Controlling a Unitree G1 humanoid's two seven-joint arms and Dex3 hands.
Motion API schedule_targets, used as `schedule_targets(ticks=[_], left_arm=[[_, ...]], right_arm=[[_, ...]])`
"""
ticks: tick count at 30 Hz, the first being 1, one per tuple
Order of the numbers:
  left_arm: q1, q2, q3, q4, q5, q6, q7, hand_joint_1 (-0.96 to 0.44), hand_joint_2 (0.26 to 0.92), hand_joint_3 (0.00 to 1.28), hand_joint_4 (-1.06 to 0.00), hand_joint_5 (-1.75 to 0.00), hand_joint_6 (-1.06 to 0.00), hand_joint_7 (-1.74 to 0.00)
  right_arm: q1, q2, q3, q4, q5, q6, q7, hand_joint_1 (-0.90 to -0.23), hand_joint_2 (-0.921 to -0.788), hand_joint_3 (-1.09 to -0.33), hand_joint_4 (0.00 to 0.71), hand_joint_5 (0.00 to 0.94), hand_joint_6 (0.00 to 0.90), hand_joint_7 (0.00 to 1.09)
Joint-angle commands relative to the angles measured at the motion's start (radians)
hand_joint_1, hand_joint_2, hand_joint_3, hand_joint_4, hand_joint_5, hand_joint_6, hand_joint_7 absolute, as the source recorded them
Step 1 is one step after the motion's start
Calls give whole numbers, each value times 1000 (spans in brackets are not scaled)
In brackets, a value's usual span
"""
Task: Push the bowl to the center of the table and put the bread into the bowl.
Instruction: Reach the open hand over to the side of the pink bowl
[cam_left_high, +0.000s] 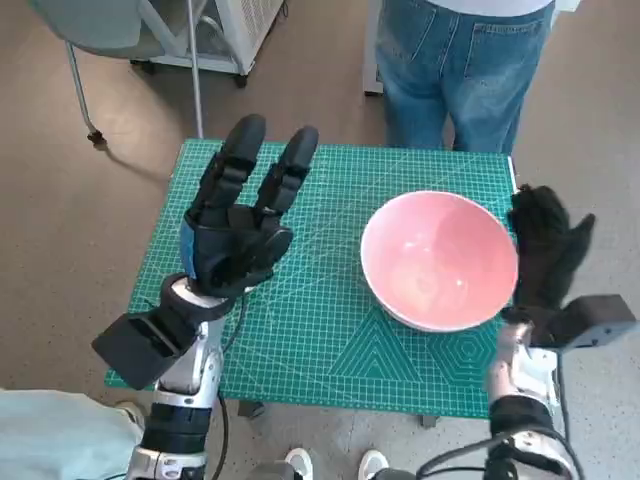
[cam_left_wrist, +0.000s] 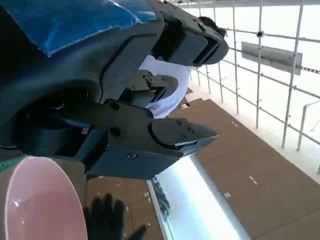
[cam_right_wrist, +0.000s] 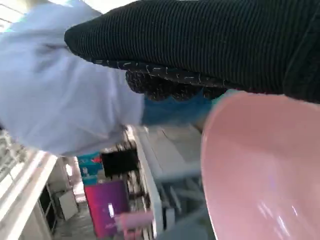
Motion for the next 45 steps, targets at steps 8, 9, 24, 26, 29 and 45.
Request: schedule_targets(ticks=[8, 9, 24, 26, 29, 45], left_arm=[[10, 25, 11, -22, -21, 13, -9, -3, 921, 315, -349, -3, -468, -12], [10, 25, 11, -22, -20, 13, -7, -3, 921, 315, -349, -3, -468, -12], [23, 22, 18, -29, -8, 7, 15, -9, 921, 313, -351, -3, -468, -11], [23, 22, 18, -28, -7, 5, 18, -10, 921, 312, -351, -2, -470, -12], [23, 21, 18, -24, -5, 0, 22, -10, 921, 312, -351, -2, -471, -12], [32, 21, 14, -38, 3, -2, 37, -13, 921, 309, -357, -4, -473, -13]], right_arm=[[-63, 30, -32, 76, 46, 80, 85, -487, -921, -853, 209, 41, 0, 615], [-69, 32, -34, 80, 47, 84, 86, -490, -921, -848, 209, 40, 0, 614], [-172, 63, -30, 131, 19, 124, 67, -508, -921, -821, 261, 30, 62, 547], [-187, 67, -31, 139, 18, 131, 66, -508, -921, -819, 271, 27, 74, 528], [-205, 73, -31, 151, 16, 139, 63, -509, -921, -815, 285, 29, 81, 515], [-279, 98, -10, 211, -25, 198, 17, -491, -921, -822, 301, 10, 121, 429]])
